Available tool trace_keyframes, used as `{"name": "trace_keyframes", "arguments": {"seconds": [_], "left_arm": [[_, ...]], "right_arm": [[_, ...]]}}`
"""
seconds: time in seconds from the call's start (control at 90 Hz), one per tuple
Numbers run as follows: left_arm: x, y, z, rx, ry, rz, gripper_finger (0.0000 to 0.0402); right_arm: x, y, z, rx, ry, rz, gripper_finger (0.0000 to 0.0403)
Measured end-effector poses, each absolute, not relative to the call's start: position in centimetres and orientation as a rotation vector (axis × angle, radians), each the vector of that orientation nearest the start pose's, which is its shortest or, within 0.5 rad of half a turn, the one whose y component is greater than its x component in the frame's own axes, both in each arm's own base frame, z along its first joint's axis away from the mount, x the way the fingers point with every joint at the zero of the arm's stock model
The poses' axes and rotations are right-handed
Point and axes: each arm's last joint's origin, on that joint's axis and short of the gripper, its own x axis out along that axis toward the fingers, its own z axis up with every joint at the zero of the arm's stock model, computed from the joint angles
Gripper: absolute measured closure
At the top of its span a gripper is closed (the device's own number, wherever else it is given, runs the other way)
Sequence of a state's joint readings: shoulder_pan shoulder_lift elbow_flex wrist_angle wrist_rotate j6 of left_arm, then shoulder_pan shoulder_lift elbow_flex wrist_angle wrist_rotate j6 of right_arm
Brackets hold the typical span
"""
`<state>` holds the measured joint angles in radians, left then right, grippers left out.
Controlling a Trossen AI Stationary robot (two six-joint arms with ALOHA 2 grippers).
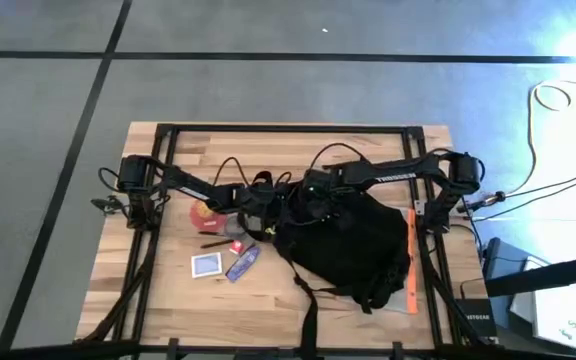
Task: Unpack backpack
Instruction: Open the black backpack
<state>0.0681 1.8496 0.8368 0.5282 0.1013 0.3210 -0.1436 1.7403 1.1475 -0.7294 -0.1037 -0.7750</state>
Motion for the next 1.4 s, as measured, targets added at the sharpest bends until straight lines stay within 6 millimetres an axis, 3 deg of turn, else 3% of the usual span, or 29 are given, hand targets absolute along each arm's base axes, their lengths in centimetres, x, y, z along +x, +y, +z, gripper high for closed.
{"name": "trace_keyframes", "arguments": {"seconds": [0.122,0.467,1.4], "left_arm": [[35.8,2.1,13.6,0.270,0.473,-0.109,0.0385],[35.7,2.1,13.5,0.250,0.491,-0.107,0.0385],[35.7,2.1,13.4,0.246,0.497,-0.107,0.0385]], "right_arm": [[32.4,-4.6,19.4,-0.565,1.274,0.456,0.0349],[32.4,-4.6,19.4,-0.603,1.283,0.464,0.0329],[32.8,-4.4,19.5,-0.684,1.167,0.622,0.0350]]}}
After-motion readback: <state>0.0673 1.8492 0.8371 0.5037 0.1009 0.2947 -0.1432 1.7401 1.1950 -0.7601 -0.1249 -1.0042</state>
